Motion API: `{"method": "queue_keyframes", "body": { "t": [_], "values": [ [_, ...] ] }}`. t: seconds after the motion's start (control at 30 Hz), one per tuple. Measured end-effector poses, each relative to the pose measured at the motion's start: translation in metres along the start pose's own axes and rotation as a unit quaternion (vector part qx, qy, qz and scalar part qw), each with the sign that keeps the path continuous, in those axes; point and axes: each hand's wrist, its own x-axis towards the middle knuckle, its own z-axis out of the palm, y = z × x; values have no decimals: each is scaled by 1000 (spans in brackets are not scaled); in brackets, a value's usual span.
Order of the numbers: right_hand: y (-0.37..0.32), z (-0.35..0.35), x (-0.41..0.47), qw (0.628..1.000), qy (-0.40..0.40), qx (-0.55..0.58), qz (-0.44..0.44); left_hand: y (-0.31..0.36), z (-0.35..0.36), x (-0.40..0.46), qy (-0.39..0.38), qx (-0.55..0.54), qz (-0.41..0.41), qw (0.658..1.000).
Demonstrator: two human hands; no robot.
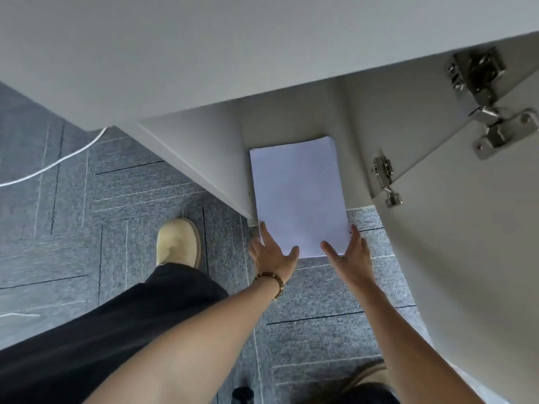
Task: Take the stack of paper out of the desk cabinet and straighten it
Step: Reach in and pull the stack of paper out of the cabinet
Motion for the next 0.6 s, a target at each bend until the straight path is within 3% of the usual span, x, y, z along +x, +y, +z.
{"method": "queue_keyframes", "body": {
  "t": [0.2,0.6],
  "values": [
    [-2,1,24,998,22,58,13,1,-10,25,19,-61,-4,998],
    [-24,-4,68,991,15,127,42,12,-15,52,46,-75,18,996]
  ]
}}
